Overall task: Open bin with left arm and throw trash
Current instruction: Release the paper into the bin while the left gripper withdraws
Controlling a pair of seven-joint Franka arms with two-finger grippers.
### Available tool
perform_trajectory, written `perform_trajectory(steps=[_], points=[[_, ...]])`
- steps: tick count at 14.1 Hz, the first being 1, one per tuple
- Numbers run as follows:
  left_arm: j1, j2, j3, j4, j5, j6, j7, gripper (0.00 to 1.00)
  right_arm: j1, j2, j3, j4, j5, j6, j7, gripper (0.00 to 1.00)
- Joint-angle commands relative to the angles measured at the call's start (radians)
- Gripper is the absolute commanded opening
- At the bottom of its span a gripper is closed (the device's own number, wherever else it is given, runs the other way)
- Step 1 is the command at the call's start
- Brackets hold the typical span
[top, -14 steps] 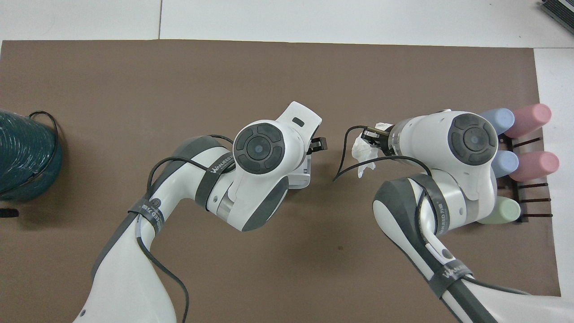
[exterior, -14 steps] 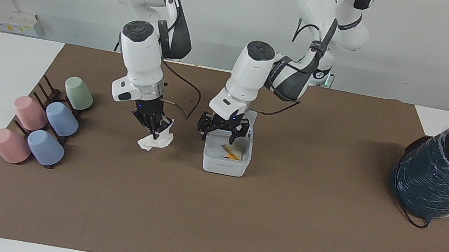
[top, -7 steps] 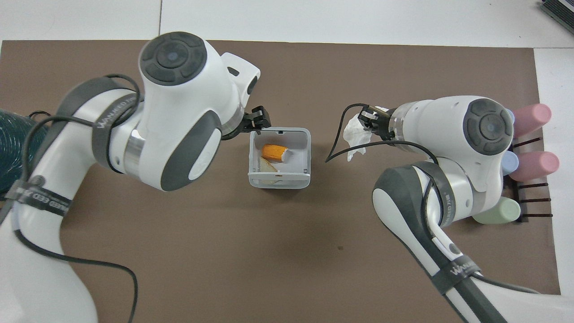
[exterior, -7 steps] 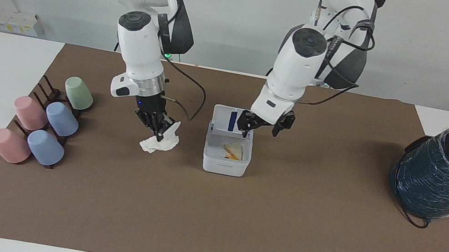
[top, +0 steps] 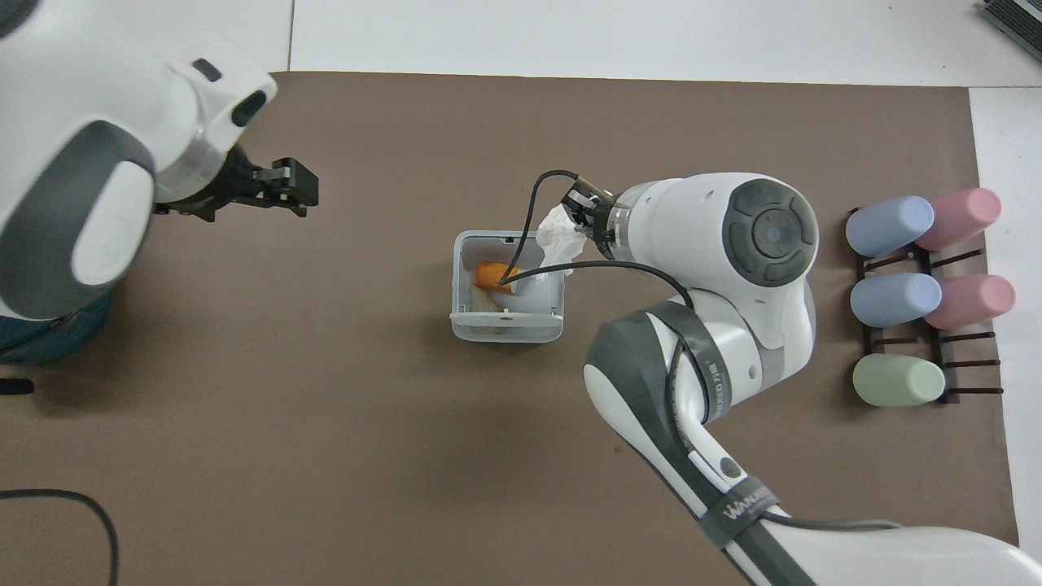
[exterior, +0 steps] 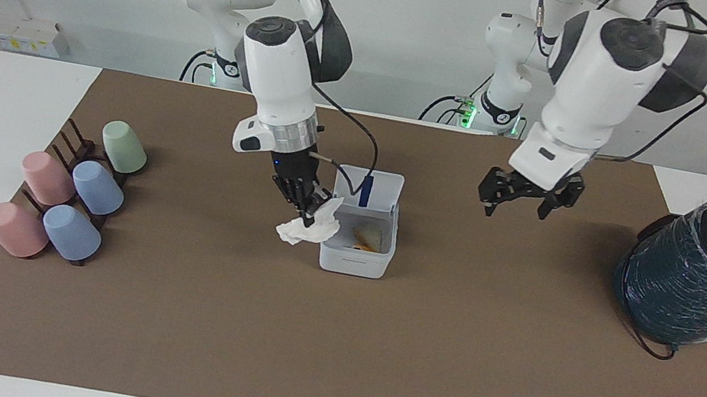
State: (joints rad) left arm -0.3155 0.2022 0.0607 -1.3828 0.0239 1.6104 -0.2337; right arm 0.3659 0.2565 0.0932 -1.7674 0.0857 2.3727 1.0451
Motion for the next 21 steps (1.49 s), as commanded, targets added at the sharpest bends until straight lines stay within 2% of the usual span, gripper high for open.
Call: perform_trajectory(steps=[1, 5, 6, 7, 8, 9, 13, 17, 21], points=[[0.055, -0.044, -0.013, -0.018, 0.013, -0.030, 0.091, 1.00, 0.034, 0.075, 0.002, 0.068, 0.006, 0.011, 0.019, 0.00], [0.091, -0.079, -0.013, -0.019, 0.016, -0.073, 0.148, 1.00, 0.085, 0.084, 0.002, 0.051, 0.006, -0.009, 0.021, 0.00], [0.093, -0.086, -0.013, -0.019, 0.016, -0.069, 0.148, 1.00, 0.087, 0.083, 0.002, 0.045, 0.006, -0.015, 0.021, 0.12], [0.093, -0.086, -0.013, -0.022, 0.016, -0.061, 0.149, 1.00, 0.090, 0.083, 0.002, 0.042, 0.006, -0.019, 0.021, 0.50], [0.092, -0.089, -0.013, -0.034, 0.016, -0.050, 0.151, 1.00, 0.097, 0.083, 0.002, 0.042, 0.006, -0.020, 0.021, 0.81], [0.090, -0.098, -0.013, -0.050, 0.016, -0.044, 0.152, 1.00, 0.097, 0.083, 0.002, 0.043, 0.005, -0.026, 0.021, 0.99], [0.091, -0.125, -0.015, -0.105, 0.016, -0.007, 0.152, 1.00, 0.081, 0.055, -0.001, 0.045, -0.006, -0.035, 0.015, 1.00], [0.092, -0.179, -0.015, -0.215, 0.014, 0.008, 0.152, 1.00, 0.025, 0.008, -0.006, 0.040, -0.033, -0.053, -0.025, 1.00], [0.087, -0.181, -0.015, -0.219, 0.008, 0.005, 0.136, 1.00, -0.102, -0.091, -0.003, 0.020, -0.050, -0.189, -0.251, 1.00]])
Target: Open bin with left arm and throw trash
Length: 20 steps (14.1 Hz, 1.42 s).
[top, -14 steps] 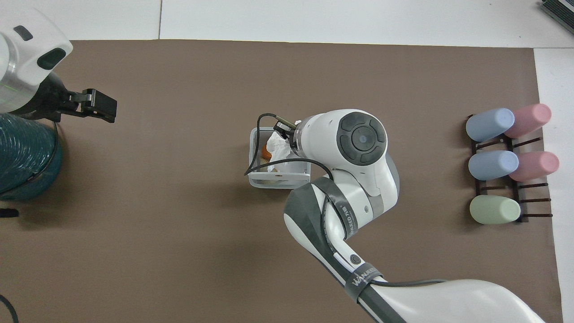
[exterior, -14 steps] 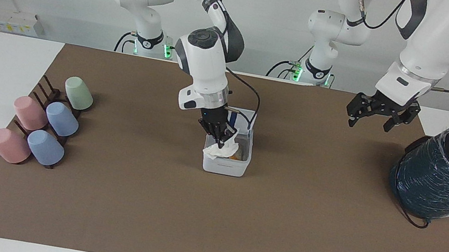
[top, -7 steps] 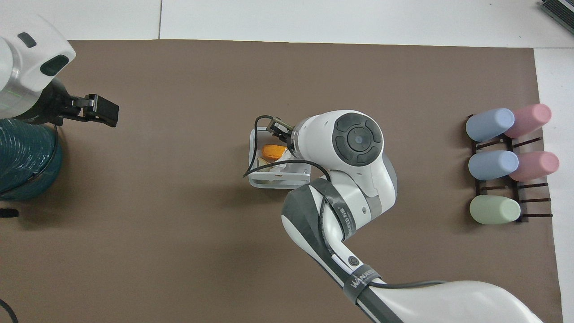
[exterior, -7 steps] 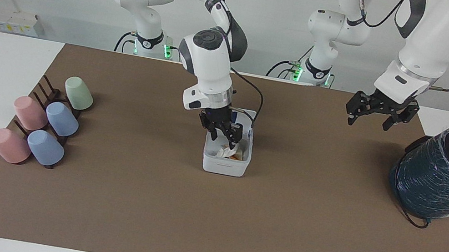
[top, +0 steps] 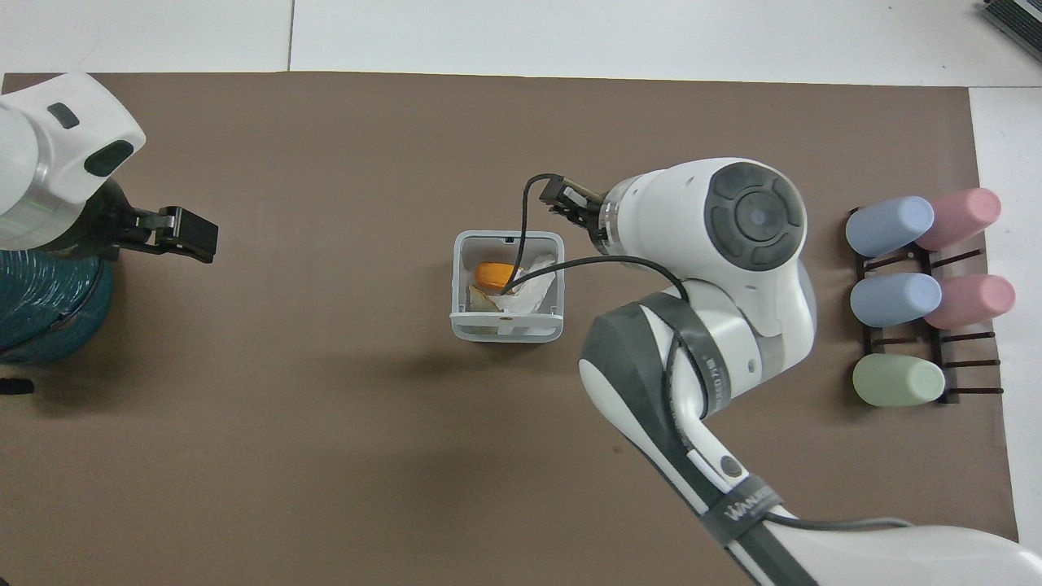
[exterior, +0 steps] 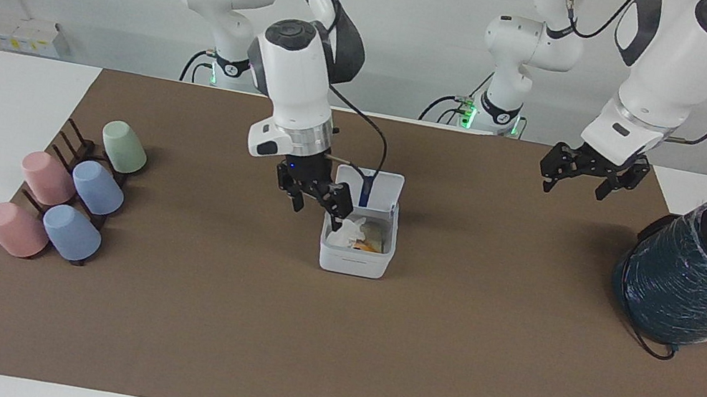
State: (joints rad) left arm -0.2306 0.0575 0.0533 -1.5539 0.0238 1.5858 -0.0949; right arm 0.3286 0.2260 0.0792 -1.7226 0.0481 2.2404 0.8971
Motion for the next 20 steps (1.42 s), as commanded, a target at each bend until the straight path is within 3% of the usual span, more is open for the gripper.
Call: perform_trajectory(steps=[1, 3, 10, 14, 20], points=[[-0.001, -0.036, -0.007, -0.046, 0.005, 0.031, -0.003, 1.00, -0.091, -0.091, 0.008, -0.034, -0.013, -0.096, -0.168, 1.00], [-0.004, -0.036, -0.007, -0.046, -0.005, 0.031, -0.020, 1.00, -0.164, -0.131, 0.010, -0.032, -0.013, -0.171, -0.262, 1.00], [-0.004, -0.034, -0.007, -0.046, -0.038, 0.059, -0.013, 1.00, -0.284, -0.233, -0.067, -0.020, -0.039, -0.401, -0.614, 1.00], [0.016, -0.034, -0.006, -0.046, -0.038, 0.057, -0.020, 1.00, -0.273, -0.290, -0.111, -0.052, -0.047, -0.495, -0.679, 1.00], [0.016, -0.034, -0.007, -0.046, -0.038, 0.045, -0.023, 1.00, -0.246, -0.312, -0.124, -0.060, -0.063, -0.512, -0.685, 1.00]])
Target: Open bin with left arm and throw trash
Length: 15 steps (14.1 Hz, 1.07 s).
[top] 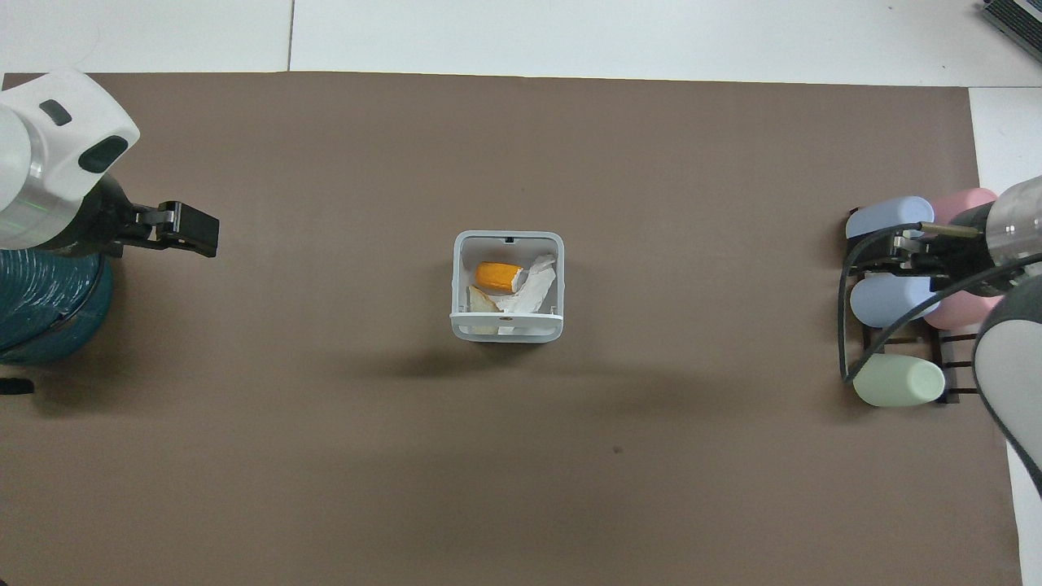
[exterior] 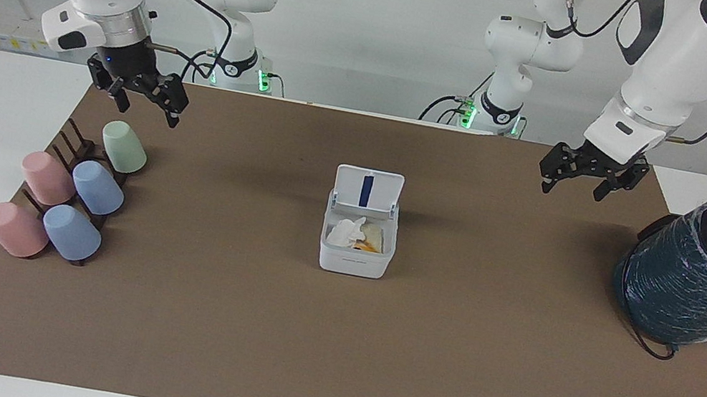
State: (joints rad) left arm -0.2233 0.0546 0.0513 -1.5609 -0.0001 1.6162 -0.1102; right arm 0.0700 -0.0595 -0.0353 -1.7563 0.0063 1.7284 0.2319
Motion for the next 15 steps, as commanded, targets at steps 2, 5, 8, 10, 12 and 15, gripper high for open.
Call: perform_trajectory(steps=[2, 5, 8, 10, 12, 15], points=[[0.009, -0.032, -0.005, -0.039, -0.014, 0.014, -0.008, 1.00, 0.037, -0.019, -0.049, -0.012, -0.020, 0.000, -0.066, 1.00], [0.008, -0.032, -0.004, -0.039, -0.014, 0.014, -0.008, 1.00, 0.036, -0.016, -0.054, -0.003, -0.016, -0.030, -0.092, 1.00], [0.008, -0.032, -0.004, -0.039, -0.014, 0.014, -0.008, 1.00, 0.036, -0.014, -0.052, 0.015, -0.002, -0.076, -0.104, 1.00], [0.008, -0.032, -0.005, -0.039, -0.014, 0.014, -0.008, 1.00, 0.037, -0.014, -0.049, 0.015, -0.002, -0.076, -0.167, 1.00], [0.008, -0.032, -0.004, -0.039, -0.014, 0.014, -0.008, 1.00, 0.039, -0.014, -0.046, 0.015, -0.002, -0.075, -0.178, 1.00], [0.008, -0.032, -0.004, -0.039, -0.014, 0.014, -0.008, 1.00, 0.043, -0.014, -0.044, 0.014, 0.000, -0.064, -0.171, 1.00]])
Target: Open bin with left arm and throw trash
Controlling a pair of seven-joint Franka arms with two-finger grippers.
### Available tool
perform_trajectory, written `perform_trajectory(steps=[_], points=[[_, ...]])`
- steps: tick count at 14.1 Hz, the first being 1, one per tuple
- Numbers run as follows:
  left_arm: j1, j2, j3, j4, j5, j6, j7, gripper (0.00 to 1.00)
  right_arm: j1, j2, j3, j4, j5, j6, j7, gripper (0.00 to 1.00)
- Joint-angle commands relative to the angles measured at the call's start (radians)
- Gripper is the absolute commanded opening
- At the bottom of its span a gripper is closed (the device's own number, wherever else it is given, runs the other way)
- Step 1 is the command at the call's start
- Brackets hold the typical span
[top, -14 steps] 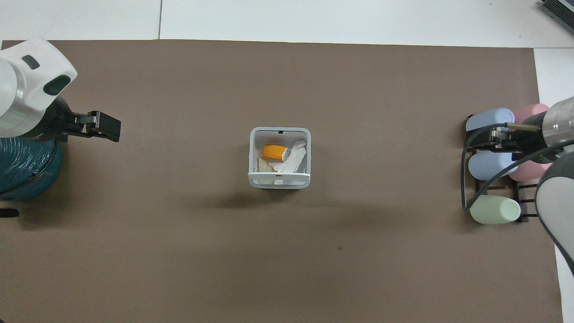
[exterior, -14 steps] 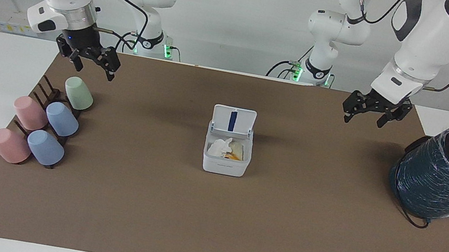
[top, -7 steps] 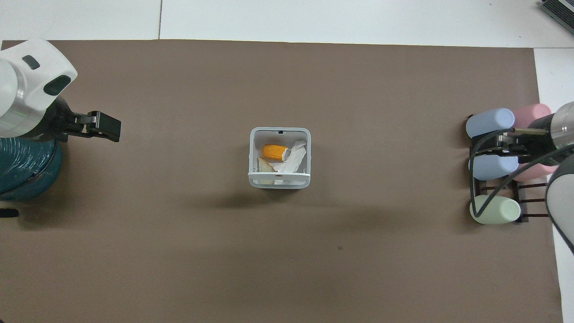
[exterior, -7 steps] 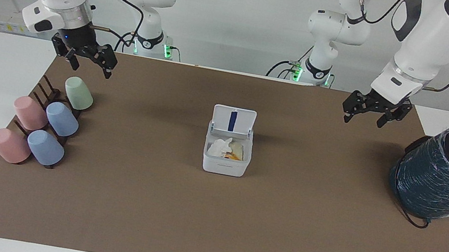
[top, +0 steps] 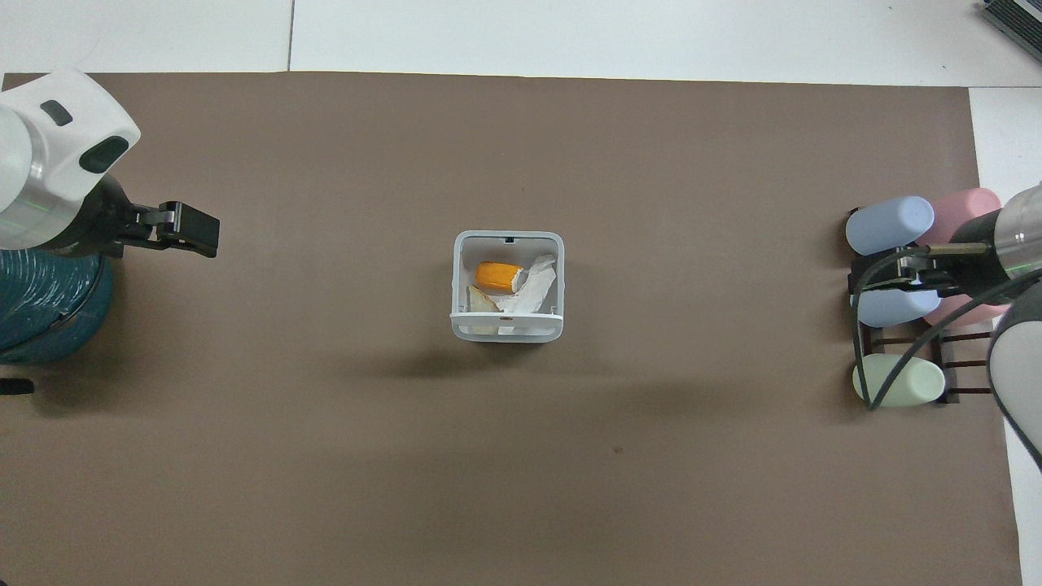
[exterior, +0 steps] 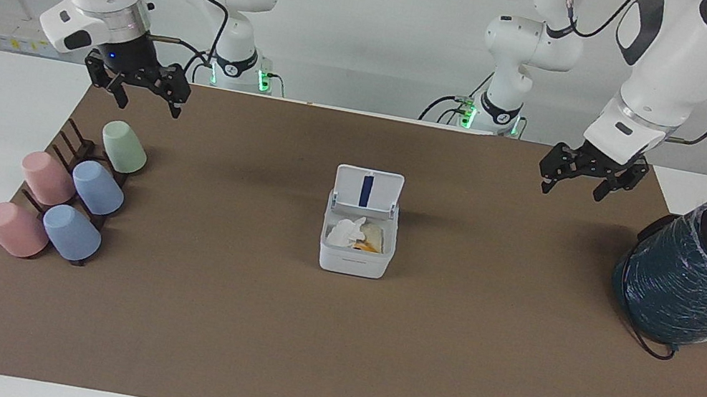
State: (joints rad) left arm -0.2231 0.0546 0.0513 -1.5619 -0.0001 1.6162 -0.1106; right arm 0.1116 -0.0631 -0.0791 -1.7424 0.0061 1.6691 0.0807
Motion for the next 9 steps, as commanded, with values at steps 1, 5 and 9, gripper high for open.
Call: perform_trajectory(steps=[1, 5, 9], points=[[0.008, -0.032, -0.005, -0.038, -0.014, 0.014, -0.008, 1.00, 0.000, -0.012, -0.001, -0.003, 0.000, -0.005, -0.019, 1.00], [0.008, -0.032, -0.004, -0.038, -0.014, 0.014, -0.008, 1.00, 0.002, -0.012, -0.002, -0.003, 0.000, -0.005, -0.019, 1.00], [0.008, -0.032, -0.005, -0.038, -0.014, 0.014, -0.008, 1.00, 0.002, -0.021, -0.002, -0.017, -0.001, -0.029, -0.030, 1.00]])
